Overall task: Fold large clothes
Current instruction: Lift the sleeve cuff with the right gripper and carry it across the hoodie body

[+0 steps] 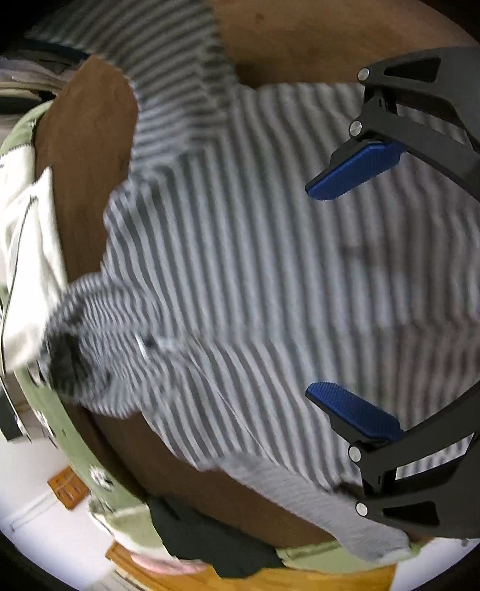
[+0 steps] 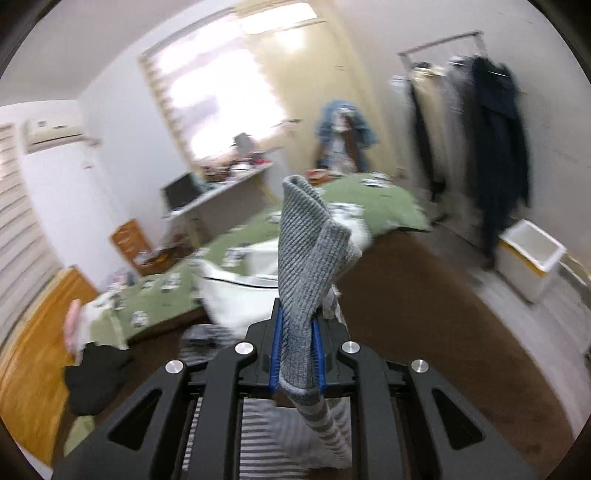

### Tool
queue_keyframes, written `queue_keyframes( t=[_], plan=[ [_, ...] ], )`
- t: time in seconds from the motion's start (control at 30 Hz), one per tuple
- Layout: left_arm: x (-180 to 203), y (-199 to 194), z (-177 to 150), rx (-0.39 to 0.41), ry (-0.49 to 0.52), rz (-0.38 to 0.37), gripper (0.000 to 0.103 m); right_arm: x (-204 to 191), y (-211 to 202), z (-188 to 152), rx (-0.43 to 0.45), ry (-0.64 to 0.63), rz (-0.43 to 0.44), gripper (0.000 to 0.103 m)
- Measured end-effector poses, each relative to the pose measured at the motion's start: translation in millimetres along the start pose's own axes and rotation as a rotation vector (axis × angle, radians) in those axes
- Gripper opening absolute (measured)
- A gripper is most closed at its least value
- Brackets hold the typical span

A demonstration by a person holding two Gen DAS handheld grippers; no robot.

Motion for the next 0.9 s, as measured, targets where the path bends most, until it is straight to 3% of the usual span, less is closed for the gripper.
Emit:
queue_keyframes(
  t=[0.13,0.27,0.47,0.57,0.7,0.9],
  plan=[
    [-49.4,-10.6,-33.8,-0.024,-0.045,0.043,0.097,-83.5,15.4,-6.7,0.007,-0.033,0.104,0.015],
    [-103.4,-17.1,-63.4,-0.043,-0.13,0.089,0.097,-164.9,35.2,-34.3,-0.035,-0.045,0.194,0.014],
    [-165.7,-14.2,-110.3,-0.071,-0.21,0.153,0.097,-280.9,63.8,-107.9,-0.136,-0.157,0.282,0.014],
    [-196.3,-7.9,-133.8,-0.087,-0.236,0.175,0.097,-327.2,79.0,-159.7,-0.186,-0.198,0.309,0.014],
    [-231.1,0.3,-159.8,-0.105,-0.271,0.194,0.097,-378.2,107.2,-259.5,-0.329,-0.281,0.333,0.014],
    [-279.7,10.6,-189.6,-0.112,-0.319,0.208,0.097,-406.5,149.9,-406.4,-0.575,-0.326,0.328,0.014]
  ],
)
Point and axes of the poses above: each gripper's, at about its wrist camera, not at the fingertips, and y roughly the way its jaws point, x to its right, z to its top, the point moved 8 cm from there along y, roughly the way its jaws point, and after that the axes turned 7 degrees about x, right-handed, at the moved point
